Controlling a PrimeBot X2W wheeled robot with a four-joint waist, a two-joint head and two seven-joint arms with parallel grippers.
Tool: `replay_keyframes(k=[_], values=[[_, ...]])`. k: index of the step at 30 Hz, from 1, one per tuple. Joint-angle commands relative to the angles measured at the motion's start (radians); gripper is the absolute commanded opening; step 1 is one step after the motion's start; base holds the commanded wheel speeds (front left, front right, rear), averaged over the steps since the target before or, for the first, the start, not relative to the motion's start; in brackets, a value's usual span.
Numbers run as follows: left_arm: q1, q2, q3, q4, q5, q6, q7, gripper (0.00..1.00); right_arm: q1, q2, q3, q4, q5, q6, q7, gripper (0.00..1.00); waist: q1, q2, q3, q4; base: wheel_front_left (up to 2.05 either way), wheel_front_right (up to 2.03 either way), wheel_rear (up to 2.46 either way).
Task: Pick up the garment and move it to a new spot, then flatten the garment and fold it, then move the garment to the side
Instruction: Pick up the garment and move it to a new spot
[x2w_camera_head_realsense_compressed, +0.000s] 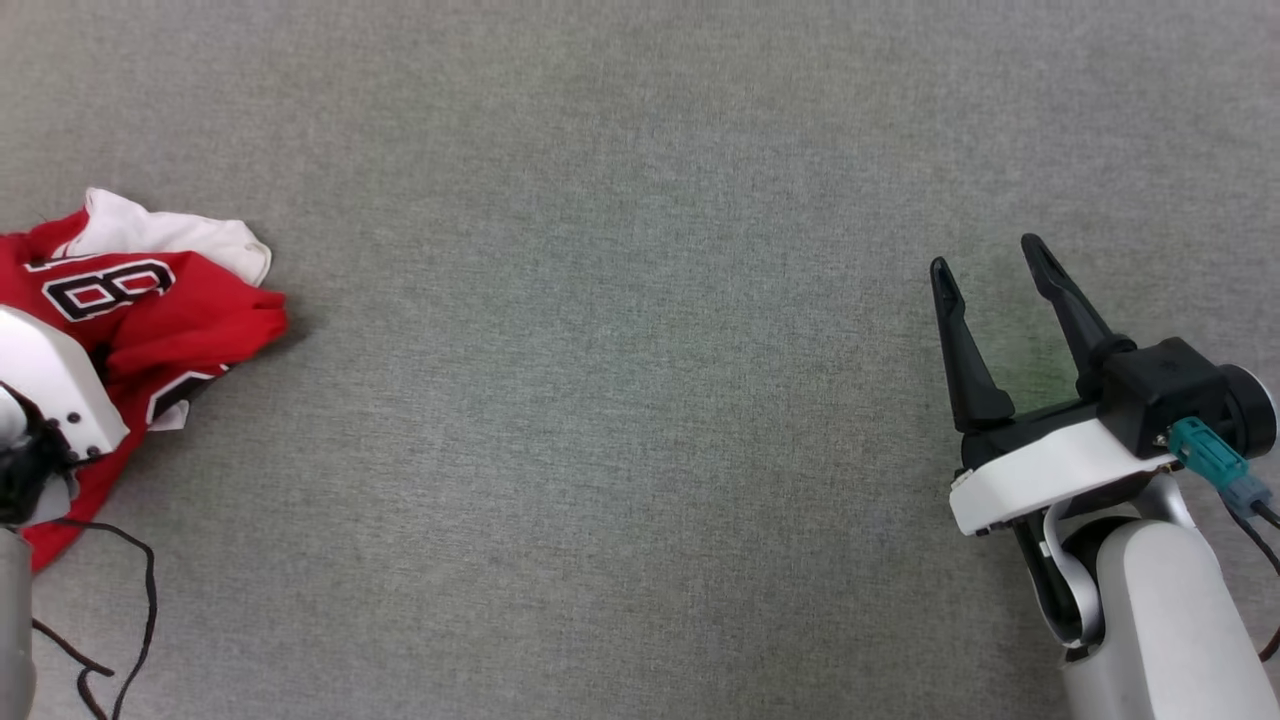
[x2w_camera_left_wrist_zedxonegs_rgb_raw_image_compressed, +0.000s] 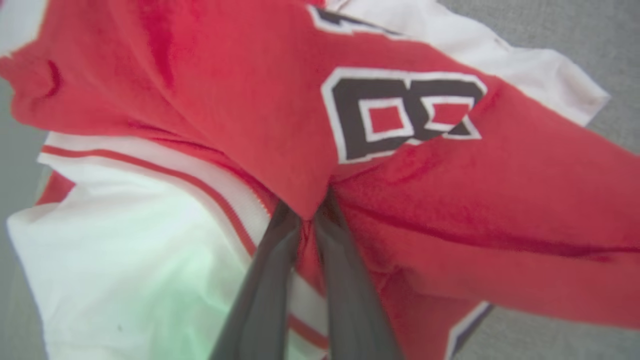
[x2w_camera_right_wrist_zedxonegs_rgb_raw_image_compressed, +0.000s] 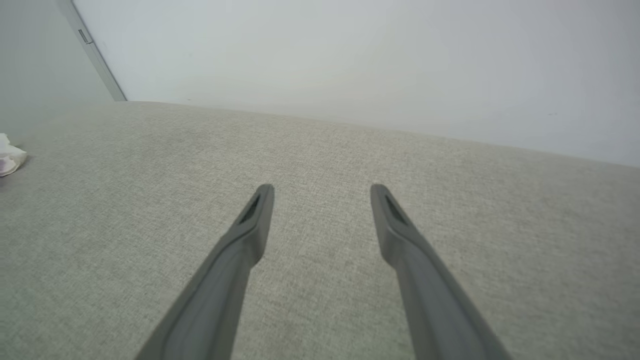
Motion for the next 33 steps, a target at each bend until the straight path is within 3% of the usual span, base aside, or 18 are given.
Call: replay_keyframes(k=[1,11,18,24,33], values=[[0.018,-0.004,-0.008,0.013,0.018,0.013,-0.033,0.00,-0.006,0.001,-0.003,0.009,0.007,0.000,-0.006,1.00,-0.0001,0.0000,-0.024,0.004,0.00,0.00,0.00],[-0.069,0.018,-0.011,-0.039,0.126,0.100,-0.372,0.00,0.058,0.001,-0.024,0.028,0.037,0.000,-0.022,1.00,-0.0001,0.0000,-0.181,0.017,0.00,0.00,0.00],[-0.087,-0.006,-0.035,-0.069,0.167,0.108,-0.533,0.00,0.096,0.001,-0.041,0.026,0.059,0.000,-0.020,1.00,-0.0001,0.0000,-0.274,-0.004,0.00,0.00,0.00],[-0.054,-0.083,-0.085,-0.126,0.174,0.099,-0.598,0.00,0.129,0.001,-0.045,0.017,0.093,0.000,-0.017,1.00,-0.0001,0.0000,-0.341,-0.066,0.00,0.00,0.00],[0.030,-0.232,-0.235,-0.270,0.196,0.068,-0.565,0.00,0.152,0.001,-0.054,0.006,0.089,0.000,-0.001,1.00,-0.0001,0.0000,-0.359,-0.203,0.00,0.00,0.00]])
